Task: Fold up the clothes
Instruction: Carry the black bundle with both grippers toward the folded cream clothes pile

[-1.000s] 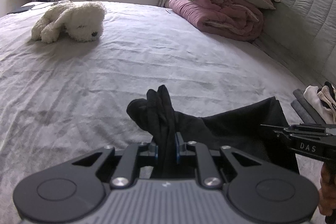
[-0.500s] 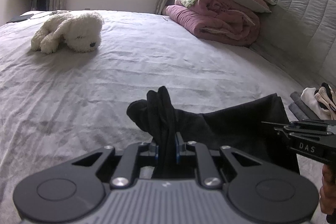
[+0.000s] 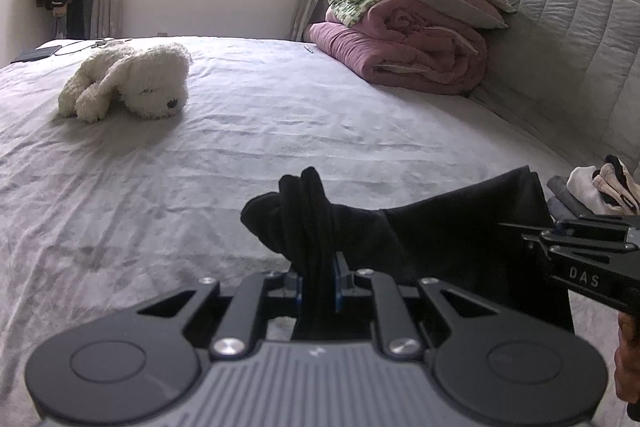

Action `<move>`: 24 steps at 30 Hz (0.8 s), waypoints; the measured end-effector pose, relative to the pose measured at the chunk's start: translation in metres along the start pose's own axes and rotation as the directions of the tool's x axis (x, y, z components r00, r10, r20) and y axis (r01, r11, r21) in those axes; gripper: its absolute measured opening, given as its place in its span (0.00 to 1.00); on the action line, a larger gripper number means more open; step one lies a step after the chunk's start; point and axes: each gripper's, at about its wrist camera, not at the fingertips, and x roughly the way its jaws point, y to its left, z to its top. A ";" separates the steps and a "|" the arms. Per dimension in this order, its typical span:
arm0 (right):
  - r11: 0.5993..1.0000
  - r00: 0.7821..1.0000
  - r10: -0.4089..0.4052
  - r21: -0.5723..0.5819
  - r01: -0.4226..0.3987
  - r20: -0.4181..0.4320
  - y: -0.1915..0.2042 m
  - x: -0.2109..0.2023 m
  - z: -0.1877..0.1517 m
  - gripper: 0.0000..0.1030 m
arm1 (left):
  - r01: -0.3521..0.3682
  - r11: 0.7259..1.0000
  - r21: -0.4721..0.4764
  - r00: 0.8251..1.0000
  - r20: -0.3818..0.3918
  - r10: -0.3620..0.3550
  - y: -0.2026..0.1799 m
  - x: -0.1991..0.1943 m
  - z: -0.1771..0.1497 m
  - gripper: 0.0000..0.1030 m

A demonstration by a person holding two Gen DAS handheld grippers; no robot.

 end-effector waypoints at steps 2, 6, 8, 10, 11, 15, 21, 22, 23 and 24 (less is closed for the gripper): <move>1.000 1.000 -0.008 -0.004 0.008 0.004 0.000 -0.001 0.000 0.12 | 0.002 1.000 0.003 1.000 0.004 -0.002 -0.002 -0.001 0.000 0.13; 0.999 0.999 -0.033 -0.014 0.033 -0.001 0.001 -0.003 0.000 0.12 | 0.007 1.000 0.021 1.000 0.010 -0.007 -0.008 -0.002 -0.001 0.12; 0.999 0.999 -0.044 -0.022 0.044 -0.002 0.002 -0.005 0.001 0.12 | 0.008 1.000 0.028 1.000 0.012 -0.008 -0.011 -0.003 -0.002 0.12; 0.998 0.999 -0.052 -0.031 0.052 0.001 0.002 -0.006 0.001 0.12 | 0.007 1.000 0.029 1.000 0.016 -0.007 -0.012 -0.003 -0.002 0.12; 0.998 0.999 -0.054 -0.034 0.054 0.004 0.003 -0.007 0.001 0.12 | 0.006 1.000 0.030 1.000 0.018 -0.007 -0.012 -0.003 -0.002 0.12; 0.997 0.998 -0.061 -0.037 0.062 0.013 0.002 -0.010 0.001 0.12 | 0.002 0.999 0.035 1.000 0.015 -0.002 -0.017 -0.003 -0.003 0.12; 0.994 0.996 -0.082 -0.067 0.084 0.031 0.004 -0.016 0.002 0.12 | -0.019 0.999 0.041 0.999 0.027 0.017 -0.026 -0.007 -0.007 0.12; 0.993 0.995 -0.088 -0.076 0.091 0.037 0.005 -0.018 0.001 0.12 | -0.019 0.999 0.035 0.999 0.028 0.018 -0.027 -0.007 -0.007 0.12; 0.991 0.995 -0.095 -0.086 0.098 0.043 0.006 -0.020 0.001 0.12 | -0.019 0.999 0.030 0.999 0.029 0.018 -0.029 -0.008 -0.008 0.12; 0.990 0.994 -0.100 -0.094 0.105 0.048 0.007 -0.022 0.000 0.12 | -0.019 0.999 0.028 0.999 0.029 0.018 -0.030 -0.009 -0.009 0.12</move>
